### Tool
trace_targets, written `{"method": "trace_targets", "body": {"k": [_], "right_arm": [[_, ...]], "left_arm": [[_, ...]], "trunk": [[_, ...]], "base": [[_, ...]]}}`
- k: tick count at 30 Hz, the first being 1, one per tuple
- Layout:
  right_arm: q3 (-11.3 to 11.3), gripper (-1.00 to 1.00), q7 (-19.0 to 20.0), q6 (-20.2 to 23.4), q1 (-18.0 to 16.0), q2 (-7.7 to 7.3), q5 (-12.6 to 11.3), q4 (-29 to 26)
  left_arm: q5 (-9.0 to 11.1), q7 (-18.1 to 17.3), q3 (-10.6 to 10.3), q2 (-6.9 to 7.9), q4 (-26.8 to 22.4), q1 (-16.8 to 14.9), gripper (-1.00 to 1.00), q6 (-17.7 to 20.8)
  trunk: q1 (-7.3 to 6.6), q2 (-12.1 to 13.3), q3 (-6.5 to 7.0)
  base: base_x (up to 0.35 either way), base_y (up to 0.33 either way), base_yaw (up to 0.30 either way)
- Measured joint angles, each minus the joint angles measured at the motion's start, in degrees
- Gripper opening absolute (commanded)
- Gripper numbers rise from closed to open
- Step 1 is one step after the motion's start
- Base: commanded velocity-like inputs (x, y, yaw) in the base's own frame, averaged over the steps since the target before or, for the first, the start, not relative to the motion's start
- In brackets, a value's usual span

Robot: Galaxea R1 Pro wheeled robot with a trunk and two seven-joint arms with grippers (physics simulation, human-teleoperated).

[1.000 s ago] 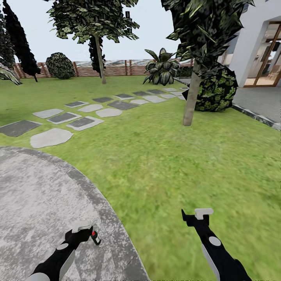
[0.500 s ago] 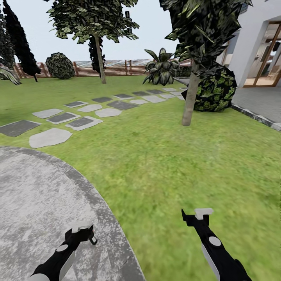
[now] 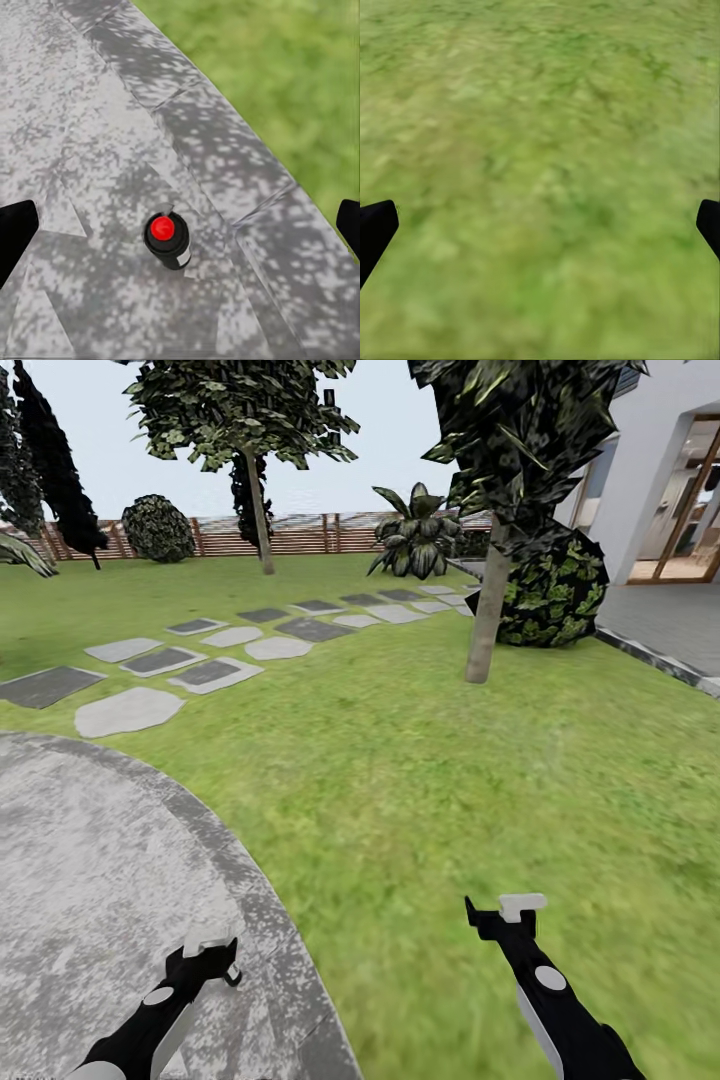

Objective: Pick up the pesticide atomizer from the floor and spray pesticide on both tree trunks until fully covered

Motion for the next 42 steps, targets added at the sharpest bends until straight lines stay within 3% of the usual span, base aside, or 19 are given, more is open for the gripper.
{"method": "trace_targets", "body": {"k": [14, 21, 27, 33, 42], "right_arm": [[-0.08, 1.0, 0.0, 0.01, 0.01, -0.02, 0.0, -0.01], [-0.17, 1.0, 0.03, 0.1, 0.01, -0.07, -0.14, -0.42], [-0.1, 1.0, -0.15, 0.36, 0.01, -0.1, 0.13, -5.22], [-0.08, 1.0, -0.16, 0.34, 0.01, -0.1, 0.16, -5.3], [-0.16, 1.0, -0.16, 0.28, 0.01, -0.18, 0.16, -5.35]], "left_arm": [[-0.08, -0.08, -0.03, 0.08, -0.16, -0.04, 1.0, 0.18], [-0.07, -0.08, -0.35, 0.03, 0.28, -0.04, 1.0, 1.01], [-0.07, 0.94, -0.68, -0.54, 0.38, -0.07, 1.0, 1.11], [-0.31, 0.99, -0.64, -0.73, 0.21, -0.68, 1.0, 4.73], [-1.23, 1.02, -0.59, -0.69, -0.41, -0.8, 1.0, 6.58]], "trunk": [[0.0, 0.0, 0.0], [1.53, -2.79, -1.25], [2.85, -5.2, -2.33], [3.01, -5.29, -3.66], [3.25, -5.41, -5.65]], "base": [[0.0, 0.0, 0.185], [0.0, 0.0, 0.001], [0.0, 0.0, 0.0], [0.0, 0.0, 0.0], [0.0, 0.0, 0.0]]}}
